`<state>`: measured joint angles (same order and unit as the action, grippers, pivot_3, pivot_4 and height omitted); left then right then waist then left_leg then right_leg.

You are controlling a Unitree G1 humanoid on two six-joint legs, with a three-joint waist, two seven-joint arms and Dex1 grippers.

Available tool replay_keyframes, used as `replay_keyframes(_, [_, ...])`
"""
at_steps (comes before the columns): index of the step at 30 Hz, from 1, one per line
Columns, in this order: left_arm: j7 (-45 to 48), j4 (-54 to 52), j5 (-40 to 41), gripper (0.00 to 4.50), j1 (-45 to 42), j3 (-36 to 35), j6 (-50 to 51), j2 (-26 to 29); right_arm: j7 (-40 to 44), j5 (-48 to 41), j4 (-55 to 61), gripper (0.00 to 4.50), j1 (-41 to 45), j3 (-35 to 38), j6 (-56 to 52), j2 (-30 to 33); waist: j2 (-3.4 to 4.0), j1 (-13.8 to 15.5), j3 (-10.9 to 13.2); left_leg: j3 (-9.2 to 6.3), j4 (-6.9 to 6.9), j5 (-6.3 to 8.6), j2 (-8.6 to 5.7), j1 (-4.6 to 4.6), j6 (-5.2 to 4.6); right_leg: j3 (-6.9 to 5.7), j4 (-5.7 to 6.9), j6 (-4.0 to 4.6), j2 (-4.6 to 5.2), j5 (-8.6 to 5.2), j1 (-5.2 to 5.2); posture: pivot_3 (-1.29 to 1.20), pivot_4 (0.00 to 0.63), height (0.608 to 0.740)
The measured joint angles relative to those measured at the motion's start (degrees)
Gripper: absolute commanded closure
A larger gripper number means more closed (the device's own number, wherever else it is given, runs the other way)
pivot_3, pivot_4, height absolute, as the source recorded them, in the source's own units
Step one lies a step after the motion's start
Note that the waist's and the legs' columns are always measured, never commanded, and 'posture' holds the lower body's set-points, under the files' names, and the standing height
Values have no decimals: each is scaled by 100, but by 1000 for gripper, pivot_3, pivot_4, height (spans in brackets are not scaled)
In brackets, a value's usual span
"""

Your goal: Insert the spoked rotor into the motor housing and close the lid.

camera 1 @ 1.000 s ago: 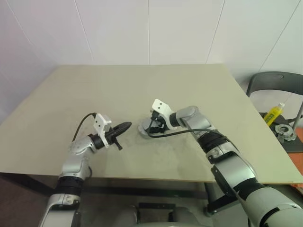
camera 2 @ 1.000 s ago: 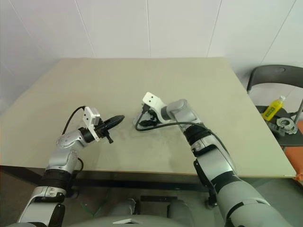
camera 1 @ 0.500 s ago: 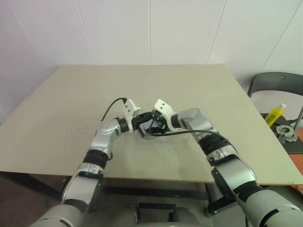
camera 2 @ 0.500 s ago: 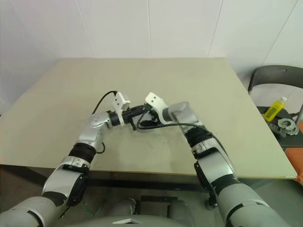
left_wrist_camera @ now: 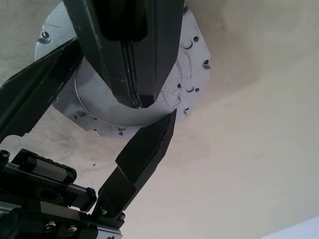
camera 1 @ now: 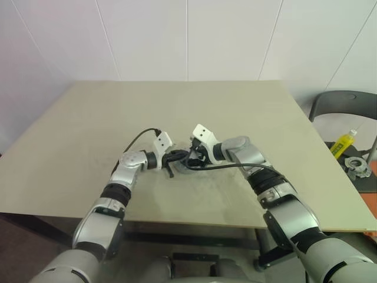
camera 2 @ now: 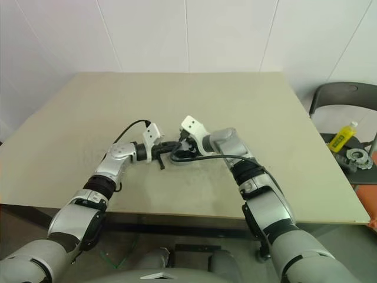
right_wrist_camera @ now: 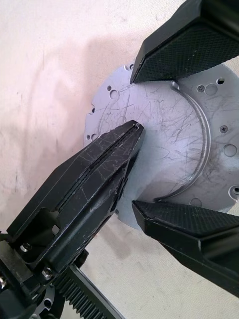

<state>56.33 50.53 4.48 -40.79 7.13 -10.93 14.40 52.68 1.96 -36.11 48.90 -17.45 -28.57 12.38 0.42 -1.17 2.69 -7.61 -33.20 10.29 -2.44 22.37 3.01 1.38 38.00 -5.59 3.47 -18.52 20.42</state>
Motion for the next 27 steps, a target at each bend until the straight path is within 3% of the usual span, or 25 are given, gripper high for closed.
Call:
replay_keyframes(2, [5,-30,2,4500,22,-4,5,-1,1,4,2,15,0,-4,15,2,-1,0,-1,-3,0,0,0,0,0,0,0,0,0,0,0,0,0,740])
replay_keyframes(27, [109,-477,63,4500,290,-8,258,-16,666,-556,-26,15,53,468,-573,402,-3,11,-1,-2,1,0,-2,4,0,0,-1,-1,3,0,2,0,0,740])
